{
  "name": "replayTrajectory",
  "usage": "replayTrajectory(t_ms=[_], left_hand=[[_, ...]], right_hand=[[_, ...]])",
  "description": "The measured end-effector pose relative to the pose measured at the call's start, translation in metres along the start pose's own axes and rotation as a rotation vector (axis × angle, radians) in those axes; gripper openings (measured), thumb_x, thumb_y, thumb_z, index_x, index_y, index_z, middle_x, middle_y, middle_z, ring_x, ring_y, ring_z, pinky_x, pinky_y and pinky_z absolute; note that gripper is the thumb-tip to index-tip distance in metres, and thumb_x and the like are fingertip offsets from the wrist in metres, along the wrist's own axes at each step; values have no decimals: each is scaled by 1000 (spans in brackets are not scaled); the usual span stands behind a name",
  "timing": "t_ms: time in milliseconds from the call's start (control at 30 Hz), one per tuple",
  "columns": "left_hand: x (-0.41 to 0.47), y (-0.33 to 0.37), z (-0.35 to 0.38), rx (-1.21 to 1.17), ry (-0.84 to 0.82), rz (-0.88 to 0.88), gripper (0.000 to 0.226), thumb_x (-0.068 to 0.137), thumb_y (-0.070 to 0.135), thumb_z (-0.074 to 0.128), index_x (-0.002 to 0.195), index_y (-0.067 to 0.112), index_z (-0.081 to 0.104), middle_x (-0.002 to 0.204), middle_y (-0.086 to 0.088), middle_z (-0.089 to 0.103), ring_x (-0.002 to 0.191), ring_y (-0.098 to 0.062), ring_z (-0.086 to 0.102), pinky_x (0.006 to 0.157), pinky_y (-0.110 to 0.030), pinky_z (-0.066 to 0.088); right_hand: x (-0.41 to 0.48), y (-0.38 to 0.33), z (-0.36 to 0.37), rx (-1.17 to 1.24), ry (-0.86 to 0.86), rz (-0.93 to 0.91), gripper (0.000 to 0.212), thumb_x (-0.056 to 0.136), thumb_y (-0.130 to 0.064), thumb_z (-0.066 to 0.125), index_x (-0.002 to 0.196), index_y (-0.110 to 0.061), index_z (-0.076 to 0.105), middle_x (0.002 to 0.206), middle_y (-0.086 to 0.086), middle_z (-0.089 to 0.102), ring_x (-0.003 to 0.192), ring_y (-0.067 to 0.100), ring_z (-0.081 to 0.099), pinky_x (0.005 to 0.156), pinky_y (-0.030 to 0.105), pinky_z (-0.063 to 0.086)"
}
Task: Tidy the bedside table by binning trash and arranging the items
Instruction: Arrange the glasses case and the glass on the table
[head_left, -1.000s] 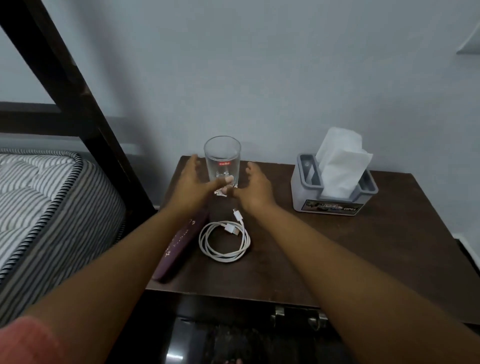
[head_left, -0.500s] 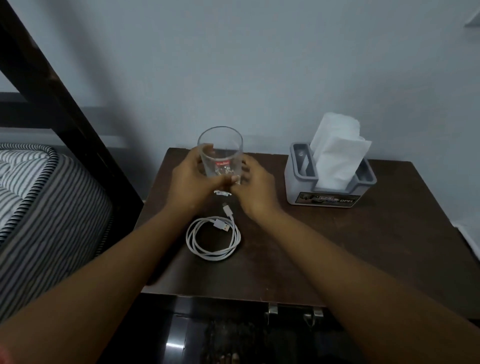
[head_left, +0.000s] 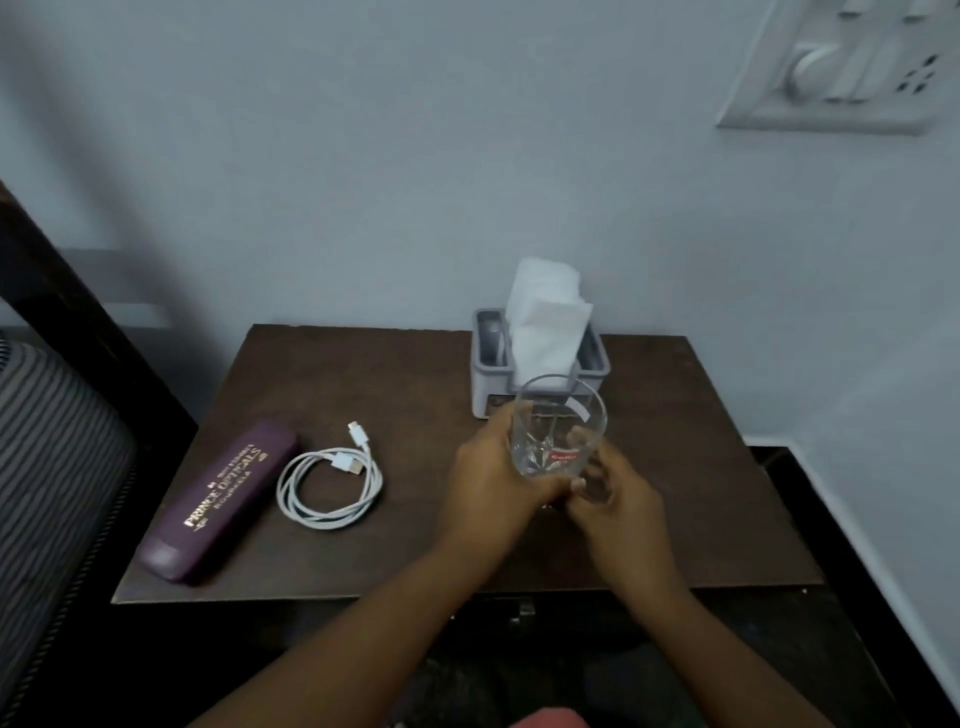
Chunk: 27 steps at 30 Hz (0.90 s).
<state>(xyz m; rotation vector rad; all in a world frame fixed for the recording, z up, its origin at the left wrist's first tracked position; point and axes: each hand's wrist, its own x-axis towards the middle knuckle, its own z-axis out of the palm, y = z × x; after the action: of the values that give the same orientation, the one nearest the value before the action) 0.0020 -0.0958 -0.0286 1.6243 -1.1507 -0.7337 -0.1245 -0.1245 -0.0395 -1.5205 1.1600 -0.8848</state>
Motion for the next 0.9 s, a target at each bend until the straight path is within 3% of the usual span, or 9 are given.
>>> replayTrajectory(t_ms=[167, 300, 400, 500, 567, 633, 700, 767, 900], left_hand=[[5, 1, 19, 17, -16, -12, 76, 54, 22, 89, 122, 26, 55, 97, 20, 63, 91, 1, 62, 78, -6, 48], [7, -1, 25, 33, -43, 1, 78, 56, 20, 88, 126, 23, 54, 95, 22, 62, 86, 9, 60, 73, -1, 45], [7, -2, 29, 35, -64, 6, 75, 57, 17, 87, 123, 27, 54, 86, 29, 58, 80, 18, 56, 68, 2, 42], [8, -4, 30, 36, -74, 21, 72, 58, 18, 87, 115, 40, 48, 91, 30, 57, 86, 16, 55, 71, 2, 42], [8, -4, 30, 35, -88, 26, 72, 58, 21, 86, 109, 49, 44, 97, 30, 58, 95, 10, 57, 79, -4, 45], [7, -7, 29, 28, -104, 31, 75, 54, 32, 86, 114, 52, 45, 112, 23, 62, 110, 1, 57, 94, -20, 48], [5, -13, 23, 34, -93, 28, 82, 52, 40, 83, 124, 45, 46, 125, 18, 59, 120, -5, 53, 101, -33, 47], [1, -20, 15, 43, -84, 6, 88, 53, 42, 84, 131, 37, 44, 133, 17, 54, 128, -6, 47, 106, -35, 42], [-9, -39, 13, -33, -222, -72, 102, 57, 52, 81, 143, 37, 31, 147, 10, 43, 136, -7, 38, 112, -44, 34]], right_hand=[[6, 11, -16, -31, 20, 2, 49, 78, 9, 61, 117, -22, 59, 100, -9, 69, 88, -10, 63, 67, 3, 46], [7, 17, -18, -15, 26, 6, 52, 79, 10, 59, 116, -27, 56, 95, -17, 65, 83, -16, 62, 66, 2, 46], [9, 23, -18, 21, 43, 14, 53, 79, 11, 59, 120, -21, 57, 100, -12, 67, 88, -12, 63, 69, 4, 47], [9, 28, -17, 33, 47, 15, 55, 79, 9, 60, 124, -22, 55, 108, -7, 67, 97, -8, 62, 74, 7, 49], [9, 30, -17, 23, 41, 15, 56, 79, 6, 61, 124, -28, 53, 111, -8, 66, 101, -6, 61, 79, 9, 50], [8, 33, -17, 21, 35, 16, 60, 79, 2, 64, 129, -28, 48, 117, -10, 62, 108, -4, 58, 87, 12, 49], [4, 38, -17, 57, 29, 39, 72, 77, -3, 70, 139, -22, 39, 131, -9, 54, 121, 1, 51, 93, 13, 45], [1, 39, -18, 64, 6, 55, 79, 75, -8, 74, 142, -20, 34, 137, -10, 48, 126, 4, 45, 96, 12, 40], [-2, 39, -15, 87, 6, 30, 64, 79, 0, 68, 131, -27, 43, 118, -22, 55, 105, -18, 53, 85, 4, 45]])
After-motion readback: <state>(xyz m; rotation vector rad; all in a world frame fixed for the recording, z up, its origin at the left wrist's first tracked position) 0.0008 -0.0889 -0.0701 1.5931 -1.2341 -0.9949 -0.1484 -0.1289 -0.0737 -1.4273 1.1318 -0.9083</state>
